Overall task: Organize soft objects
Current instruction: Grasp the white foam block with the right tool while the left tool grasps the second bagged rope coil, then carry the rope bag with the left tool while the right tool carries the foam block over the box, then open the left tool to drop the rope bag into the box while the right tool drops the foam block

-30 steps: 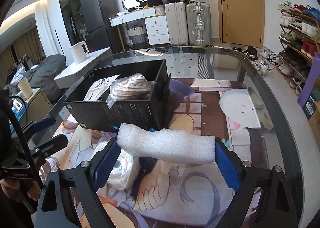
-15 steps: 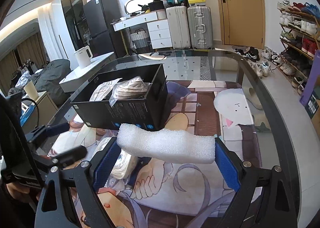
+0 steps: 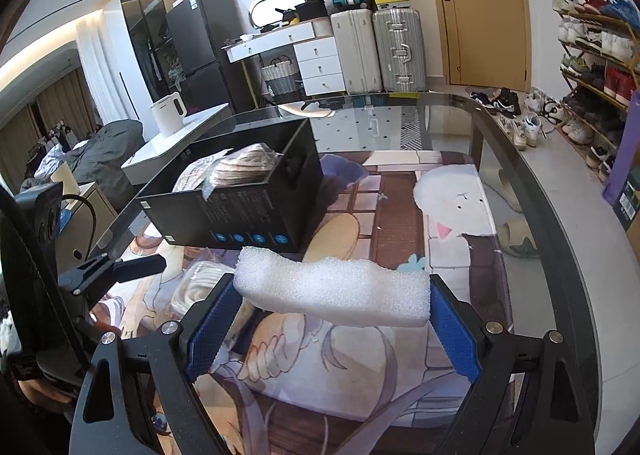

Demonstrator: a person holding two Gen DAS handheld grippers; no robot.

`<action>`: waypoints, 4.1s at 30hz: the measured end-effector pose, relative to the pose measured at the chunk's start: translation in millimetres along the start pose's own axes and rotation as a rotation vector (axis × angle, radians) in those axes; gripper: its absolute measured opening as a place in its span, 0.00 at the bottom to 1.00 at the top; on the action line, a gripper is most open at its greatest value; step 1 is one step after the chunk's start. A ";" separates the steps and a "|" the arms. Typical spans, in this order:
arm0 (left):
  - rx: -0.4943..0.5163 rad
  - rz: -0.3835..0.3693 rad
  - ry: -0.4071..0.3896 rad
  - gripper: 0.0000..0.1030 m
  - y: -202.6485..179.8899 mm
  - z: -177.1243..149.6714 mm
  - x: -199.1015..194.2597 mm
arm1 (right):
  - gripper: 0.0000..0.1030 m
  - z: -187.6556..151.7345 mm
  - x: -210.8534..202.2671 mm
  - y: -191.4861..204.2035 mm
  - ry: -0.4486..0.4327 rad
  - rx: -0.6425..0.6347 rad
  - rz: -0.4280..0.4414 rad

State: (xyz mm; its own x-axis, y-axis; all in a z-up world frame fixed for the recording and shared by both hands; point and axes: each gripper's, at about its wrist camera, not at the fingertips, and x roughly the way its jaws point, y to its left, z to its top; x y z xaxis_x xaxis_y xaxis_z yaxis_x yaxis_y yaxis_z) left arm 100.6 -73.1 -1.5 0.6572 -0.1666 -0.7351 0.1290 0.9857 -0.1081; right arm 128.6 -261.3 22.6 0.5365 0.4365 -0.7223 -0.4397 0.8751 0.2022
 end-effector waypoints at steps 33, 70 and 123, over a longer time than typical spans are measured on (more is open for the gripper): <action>-0.031 0.021 0.037 0.67 -6.2 1.8 18.4 | 0.89 -3.1 9.4 7.2 0.020 -0.022 0.002; -0.100 0.064 -0.178 0.66 66.0 14.8 -65.9 | 0.89 32.8 -6.0 71.6 -0.062 -0.162 0.061; 0.028 0.061 -0.168 0.69 72.6 66.9 0.5 | 0.90 139.4 96.5 84.5 -0.030 -0.181 -0.019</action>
State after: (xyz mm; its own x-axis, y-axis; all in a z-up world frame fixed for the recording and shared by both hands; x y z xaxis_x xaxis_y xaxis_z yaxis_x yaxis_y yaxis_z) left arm 160.0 -3.2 35.1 0.7787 -0.1109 -0.6175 0.1047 0.9934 -0.0465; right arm 243.6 -116.1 62.1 0.5656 0.4288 -0.7044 -0.5503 0.8324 0.0649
